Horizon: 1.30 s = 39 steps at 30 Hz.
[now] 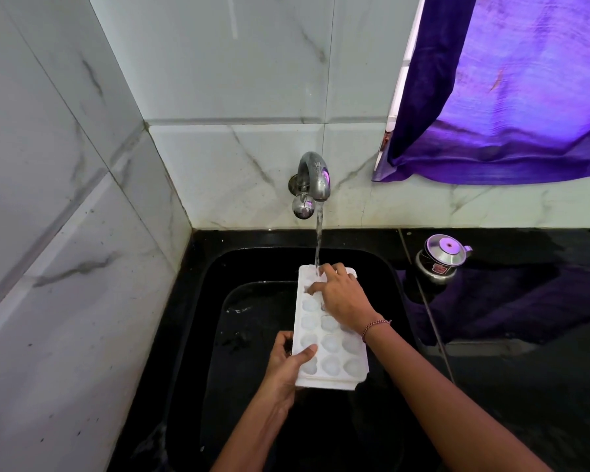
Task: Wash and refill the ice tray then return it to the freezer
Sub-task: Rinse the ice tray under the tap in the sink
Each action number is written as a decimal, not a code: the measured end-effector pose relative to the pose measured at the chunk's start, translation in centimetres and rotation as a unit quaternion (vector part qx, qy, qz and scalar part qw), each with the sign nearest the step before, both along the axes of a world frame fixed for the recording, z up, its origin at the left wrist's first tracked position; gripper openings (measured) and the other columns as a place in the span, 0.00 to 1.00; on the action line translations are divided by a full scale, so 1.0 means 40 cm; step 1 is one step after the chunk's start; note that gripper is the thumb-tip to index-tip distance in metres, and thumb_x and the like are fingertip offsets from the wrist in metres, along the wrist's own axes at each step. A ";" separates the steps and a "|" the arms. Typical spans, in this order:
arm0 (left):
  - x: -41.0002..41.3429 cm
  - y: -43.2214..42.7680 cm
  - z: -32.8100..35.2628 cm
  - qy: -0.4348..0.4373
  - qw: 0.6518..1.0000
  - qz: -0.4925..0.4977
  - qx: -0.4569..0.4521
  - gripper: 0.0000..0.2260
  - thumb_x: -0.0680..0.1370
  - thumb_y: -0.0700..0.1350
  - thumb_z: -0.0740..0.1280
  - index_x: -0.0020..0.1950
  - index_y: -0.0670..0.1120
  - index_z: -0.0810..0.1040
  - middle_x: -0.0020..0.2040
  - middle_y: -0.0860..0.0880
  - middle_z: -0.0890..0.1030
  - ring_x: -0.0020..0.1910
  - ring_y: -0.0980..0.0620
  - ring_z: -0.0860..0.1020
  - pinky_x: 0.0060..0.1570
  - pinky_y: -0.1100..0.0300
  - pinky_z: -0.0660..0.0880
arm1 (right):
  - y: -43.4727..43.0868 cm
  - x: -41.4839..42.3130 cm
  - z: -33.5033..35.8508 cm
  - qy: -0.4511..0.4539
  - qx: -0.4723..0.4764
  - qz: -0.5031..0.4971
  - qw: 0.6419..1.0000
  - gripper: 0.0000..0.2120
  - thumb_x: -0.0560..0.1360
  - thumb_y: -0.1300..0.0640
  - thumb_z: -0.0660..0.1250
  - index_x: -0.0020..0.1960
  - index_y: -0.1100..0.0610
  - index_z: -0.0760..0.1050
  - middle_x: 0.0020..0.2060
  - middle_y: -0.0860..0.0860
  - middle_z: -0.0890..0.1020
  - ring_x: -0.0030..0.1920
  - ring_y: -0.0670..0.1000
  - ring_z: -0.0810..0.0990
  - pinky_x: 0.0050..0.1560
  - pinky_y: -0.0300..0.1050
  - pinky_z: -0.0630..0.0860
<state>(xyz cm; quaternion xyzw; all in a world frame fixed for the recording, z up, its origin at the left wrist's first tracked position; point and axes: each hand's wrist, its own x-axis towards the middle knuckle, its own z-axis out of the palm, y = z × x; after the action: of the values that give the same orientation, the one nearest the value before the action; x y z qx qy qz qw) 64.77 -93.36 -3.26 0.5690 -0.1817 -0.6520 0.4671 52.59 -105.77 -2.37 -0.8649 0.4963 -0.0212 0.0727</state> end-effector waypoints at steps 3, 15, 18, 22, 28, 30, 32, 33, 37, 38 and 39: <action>-0.004 0.001 0.001 0.001 1.000 -0.008 -0.006 0.14 0.72 0.32 0.69 0.52 0.41 0.68 0.44 0.42 0.81 0.38 0.45 0.81 0.32 0.57 0.80 | -0.003 -0.004 -0.002 -0.026 -0.004 -0.029 0.999 0.17 0.75 0.59 0.65 0.62 0.48 0.74 0.66 0.51 0.67 0.65 0.53 0.63 0.63 0.46 0.66; -0.015 0.017 -0.007 -0.008 0.999 -0.031 -0.003 0.14 0.72 0.33 0.70 0.53 0.41 0.68 0.52 0.37 0.79 0.41 0.44 0.80 0.36 0.55 0.80 | -0.017 -0.004 -0.013 -0.026 -0.035 -0.092 0.995 0.22 0.77 0.61 0.61 0.69 0.49 0.68 0.68 0.54 0.64 0.67 0.56 0.61 0.65 0.49 0.64; -0.015 0.025 -0.010 -0.008 1.000 -0.028 0.000 0.15 0.72 0.34 0.70 0.54 0.41 0.69 0.53 0.37 0.79 0.43 0.43 0.81 0.38 0.53 0.80 | -0.020 -0.004 -0.006 -0.019 -0.032 -0.080 0.996 0.20 0.78 0.62 0.56 0.67 0.48 0.71 0.69 0.54 0.63 0.68 0.56 0.60 0.67 0.50 0.63; -0.010 0.024 -0.009 0.001 1.000 -0.015 -0.008 0.14 0.72 0.33 0.70 0.53 0.42 0.69 0.48 0.40 0.81 0.40 0.45 0.82 0.34 0.55 0.80 | -0.026 -0.001 -0.006 -0.013 -0.037 -0.086 0.996 0.18 0.79 0.61 0.56 0.65 0.49 0.73 0.70 0.54 0.63 0.70 0.56 0.59 0.68 0.51 0.61; 0.005 0.017 -0.004 0.010 1.000 -0.008 -0.017 0.14 0.72 0.33 0.70 0.52 0.42 0.69 0.45 0.43 0.82 0.37 0.48 0.83 0.31 0.57 0.79 | -0.028 0.021 -0.008 0.012 -0.036 -0.071 0.997 0.19 0.79 0.59 0.57 0.68 0.48 0.70 0.70 0.55 0.63 0.70 0.57 0.59 0.68 0.53 0.61; 0.007 0.016 -0.005 0.007 1.000 -0.008 -0.020 0.14 0.72 0.32 0.70 0.52 0.42 0.69 0.44 0.43 0.82 0.37 0.49 0.83 0.31 0.58 0.79 | -0.030 0.026 -0.010 0.021 -0.038 -0.072 0.996 0.19 0.78 0.59 0.59 0.68 0.49 0.70 0.70 0.55 0.63 0.70 0.58 0.59 0.68 0.54 0.61; 0.009 0.013 -0.007 0.003 1.000 -0.003 -0.022 0.13 0.72 0.32 0.69 0.51 0.42 0.69 0.44 0.44 0.82 0.36 0.50 0.82 0.31 0.58 0.78 | -0.028 0.029 -0.013 0.028 -0.031 -0.058 0.997 0.22 0.77 0.58 0.62 0.70 0.48 0.68 0.70 0.55 0.62 0.70 0.58 0.59 0.68 0.54 0.62; 0.010 0.013 -0.009 0.003 1.000 -0.003 -0.022 0.13 0.72 0.32 0.70 0.51 0.42 0.69 0.44 0.44 0.82 0.36 0.50 0.82 0.30 0.58 0.78 | -0.028 0.029 -0.014 0.026 -0.026 -0.055 0.998 0.21 0.77 0.58 0.61 0.70 0.47 0.69 0.70 0.55 0.63 0.70 0.58 0.59 0.68 0.54 0.62; 0.010 0.020 -0.015 0.005 1.000 -0.014 -0.016 0.14 0.71 0.33 0.70 0.52 0.42 0.69 0.44 0.43 0.83 0.36 0.49 0.83 0.30 0.58 0.78 | -0.035 0.024 -0.015 0.026 -0.030 -0.068 0.997 0.18 0.80 0.58 0.54 0.67 0.47 0.71 0.69 0.54 0.64 0.69 0.57 0.60 0.67 0.54 0.63; 0.012 0.019 -0.018 0.003 1.000 -0.011 -0.017 0.14 0.71 0.33 0.70 0.52 0.42 0.69 0.44 0.42 0.82 0.36 0.48 0.83 0.31 0.58 0.78 | -0.033 0.025 -0.018 0.033 -0.027 -0.063 0.997 0.19 0.80 0.58 0.54 0.68 0.47 0.70 0.69 0.54 0.64 0.69 0.57 0.60 0.67 0.54 0.63; 0.015 0.017 -0.020 0.001 1.000 -0.007 -0.018 0.15 0.71 0.33 0.70 0.52 0.41 0.69 0.45 0.42 0.82 0.37 0.48 0.83 0.31 0.57 0.78 | -0.031 0.027 -0.022 0.038 -0.019 -0.056 0.998 0.19 0.80 0.58 0.55 0.70 0.47 0.68 0.70 0.54 0.63 0.69 0.58 0.60 0.67 0.54 0.63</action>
<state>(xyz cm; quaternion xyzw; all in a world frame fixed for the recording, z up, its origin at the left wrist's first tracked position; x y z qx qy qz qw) 65.37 -92.69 -4.05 0.5587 -0.1963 -0.6525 0.4729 53.65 -107.01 -3.26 -0.8373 0.5456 -0.0023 0.0361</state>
